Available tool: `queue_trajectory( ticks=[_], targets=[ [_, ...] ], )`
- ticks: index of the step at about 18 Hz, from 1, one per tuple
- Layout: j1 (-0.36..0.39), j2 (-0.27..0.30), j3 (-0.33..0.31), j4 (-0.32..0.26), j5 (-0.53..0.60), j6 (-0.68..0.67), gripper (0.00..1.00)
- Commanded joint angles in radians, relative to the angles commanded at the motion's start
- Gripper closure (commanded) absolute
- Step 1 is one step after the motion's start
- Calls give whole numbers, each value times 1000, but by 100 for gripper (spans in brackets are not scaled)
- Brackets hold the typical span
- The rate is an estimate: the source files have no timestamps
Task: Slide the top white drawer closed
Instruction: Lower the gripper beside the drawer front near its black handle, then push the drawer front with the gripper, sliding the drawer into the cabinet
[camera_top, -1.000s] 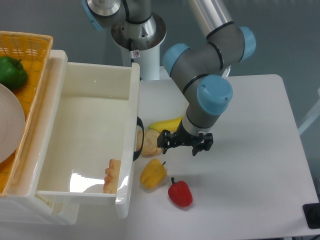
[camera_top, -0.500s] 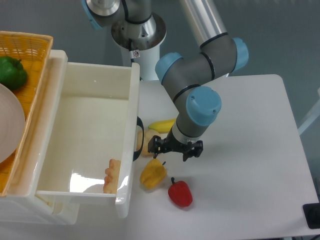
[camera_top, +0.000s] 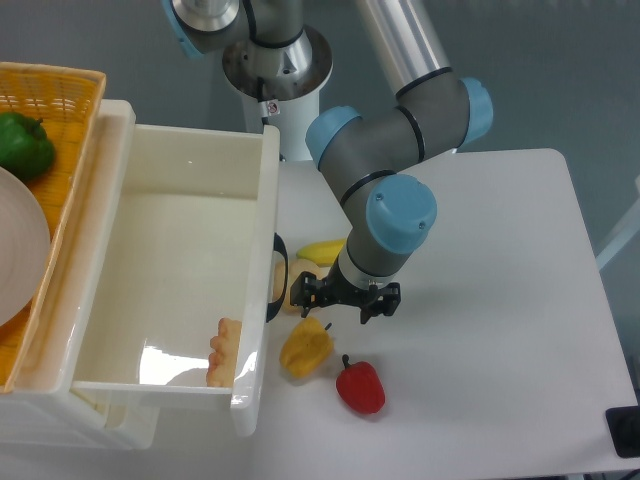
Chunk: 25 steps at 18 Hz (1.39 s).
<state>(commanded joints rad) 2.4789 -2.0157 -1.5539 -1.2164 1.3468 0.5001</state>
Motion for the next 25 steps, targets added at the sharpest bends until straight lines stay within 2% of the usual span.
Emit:
queue_trajectory(
  ticks=[25],
  targets=[
    [-11, 40, -6, -11, -18, 0, 0]
  ],
)
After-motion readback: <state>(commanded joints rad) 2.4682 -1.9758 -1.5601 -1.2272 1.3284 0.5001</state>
